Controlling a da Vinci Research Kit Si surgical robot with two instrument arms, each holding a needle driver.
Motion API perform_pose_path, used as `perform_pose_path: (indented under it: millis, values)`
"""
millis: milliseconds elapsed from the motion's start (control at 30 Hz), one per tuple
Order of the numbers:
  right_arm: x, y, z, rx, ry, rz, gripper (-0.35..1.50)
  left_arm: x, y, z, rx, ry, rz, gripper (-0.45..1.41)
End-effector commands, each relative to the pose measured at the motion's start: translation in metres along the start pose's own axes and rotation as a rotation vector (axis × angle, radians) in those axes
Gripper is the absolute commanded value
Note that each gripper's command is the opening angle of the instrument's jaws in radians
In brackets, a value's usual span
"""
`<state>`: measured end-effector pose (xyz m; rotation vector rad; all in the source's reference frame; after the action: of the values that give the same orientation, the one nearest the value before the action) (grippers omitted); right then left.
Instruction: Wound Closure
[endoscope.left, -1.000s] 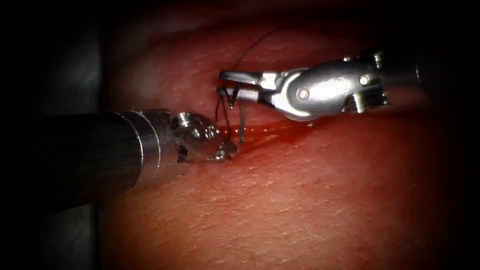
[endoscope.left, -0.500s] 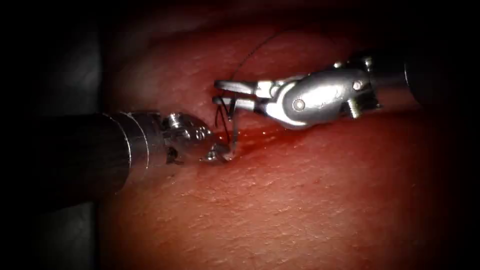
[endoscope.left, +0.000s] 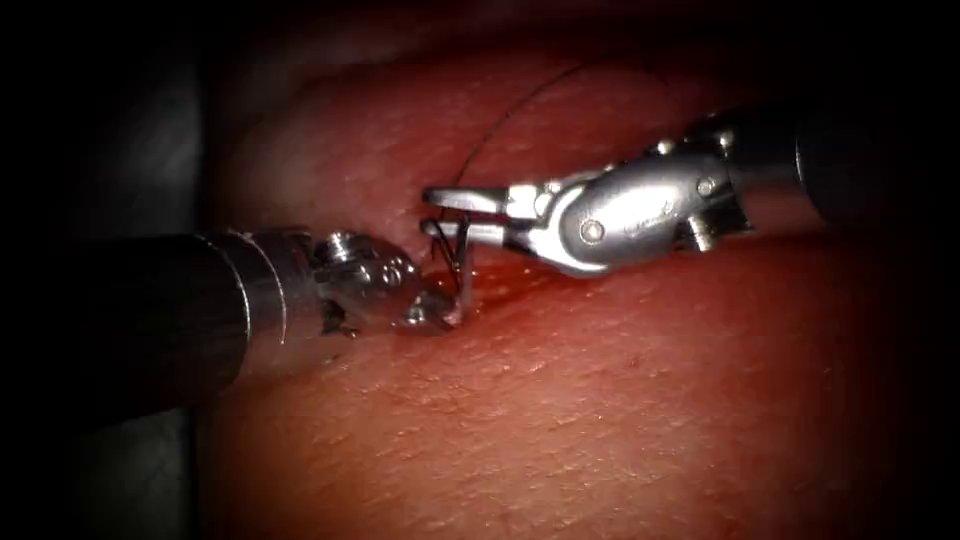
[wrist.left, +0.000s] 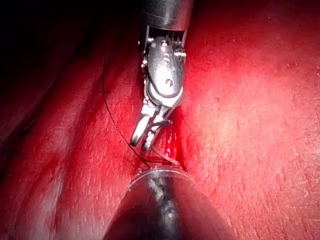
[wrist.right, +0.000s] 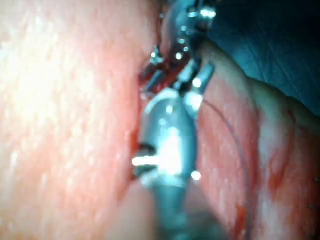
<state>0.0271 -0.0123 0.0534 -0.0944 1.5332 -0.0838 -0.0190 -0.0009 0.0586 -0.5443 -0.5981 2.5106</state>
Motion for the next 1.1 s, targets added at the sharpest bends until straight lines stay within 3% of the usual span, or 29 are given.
perform_pose_path:
  millis: [33, 367, 667, 1100]
  values:
    - [-0.0004, -0.0006, 0.0005, 0.0, -0.002, 0.003, -0.35, 0.0003, 0.0001, 0.0007, 0.007, 0.006, -0.002, 0.12]
    - [-0.0006, -0.0002, 0.0005, -0.016, -0.015, 0.002, -0.35, 0.001, 0.0026, -0.0011, 0.065, 0.106, -0.045, 0.02]
    - [-0.0007, 0.0001, 0.0005, -0.028, -0.024, 0.001, -0.35, 0.0006, 0.0041, -0.0002, 0.073, 0.12, -0.06, -0.01]
    - [-0.0013, -0.0002, 0.0004, 0.0, -0.066, 0.007, -0.35, 0.0024, 0.0056, 0.0004, 0.066, 0.128, -0.025, -0.03]
